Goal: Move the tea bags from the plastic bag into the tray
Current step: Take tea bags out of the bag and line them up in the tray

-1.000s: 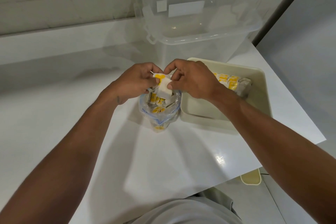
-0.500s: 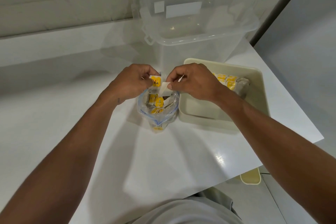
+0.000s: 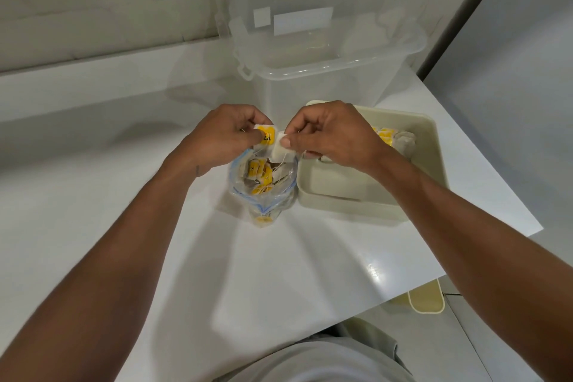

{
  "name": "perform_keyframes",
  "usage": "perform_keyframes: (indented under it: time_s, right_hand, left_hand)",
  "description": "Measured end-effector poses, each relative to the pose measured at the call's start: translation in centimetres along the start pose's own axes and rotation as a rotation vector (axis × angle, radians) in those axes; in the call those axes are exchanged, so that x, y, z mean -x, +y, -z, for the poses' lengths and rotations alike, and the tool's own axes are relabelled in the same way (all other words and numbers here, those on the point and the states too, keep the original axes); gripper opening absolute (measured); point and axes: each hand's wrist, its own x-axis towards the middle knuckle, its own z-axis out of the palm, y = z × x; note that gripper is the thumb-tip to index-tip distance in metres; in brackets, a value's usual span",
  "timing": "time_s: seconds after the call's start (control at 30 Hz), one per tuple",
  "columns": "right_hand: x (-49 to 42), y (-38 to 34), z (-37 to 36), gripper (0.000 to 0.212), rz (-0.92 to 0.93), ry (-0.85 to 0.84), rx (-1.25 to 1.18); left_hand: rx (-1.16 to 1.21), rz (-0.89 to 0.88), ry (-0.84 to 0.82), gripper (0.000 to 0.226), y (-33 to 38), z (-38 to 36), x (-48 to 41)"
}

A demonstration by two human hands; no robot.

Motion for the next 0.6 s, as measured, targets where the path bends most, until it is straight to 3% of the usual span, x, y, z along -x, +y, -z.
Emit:
perform_keyframes:
  time_s: [0.33, 0.6]
  right_hand:
    - [1.0, -0.3, 3.4, 0.011, -0.01, 0.18, -0.03]
    - [2.6, 0.4, 7.2, 0.007, -0.032, 0.226, -0.127]
  left_hand:
    - [0.139, -0.094, -0.009, 0.012, 4.0, -0.7, 0.0]
    - [0.168, -0.177, -0.056, 0.01, 7.0, -2.8, -1.5]
